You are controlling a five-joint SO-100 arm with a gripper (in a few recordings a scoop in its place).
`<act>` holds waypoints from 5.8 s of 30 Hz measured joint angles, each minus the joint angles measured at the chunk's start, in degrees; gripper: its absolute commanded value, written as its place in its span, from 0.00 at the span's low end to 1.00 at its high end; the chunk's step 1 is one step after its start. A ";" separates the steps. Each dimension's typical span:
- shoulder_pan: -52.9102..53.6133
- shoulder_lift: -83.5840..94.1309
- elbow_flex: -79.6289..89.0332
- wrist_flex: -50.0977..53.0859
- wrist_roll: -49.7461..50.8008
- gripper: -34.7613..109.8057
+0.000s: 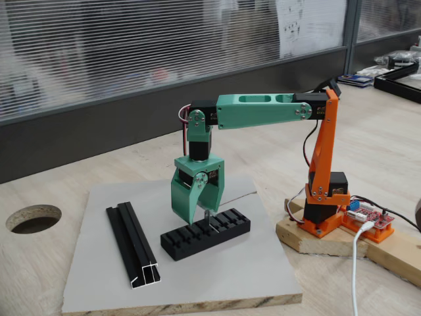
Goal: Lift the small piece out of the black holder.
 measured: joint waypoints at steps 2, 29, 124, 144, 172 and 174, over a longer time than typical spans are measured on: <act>0.26 -0.35 0.00 -0.09 0.00 0.53; 0.53 -0.35 0.00 -0.35 0.00 0.39; 2.20 36.47 -0.26 0.09 0.00 0.26; 5.36 48.52 -0.26 0.09 0.00 0.26; 9.49 48.78 -0.26 0.09 0.00 0.26; 9.49 48.78 -0.26 0.09 0.00 0.26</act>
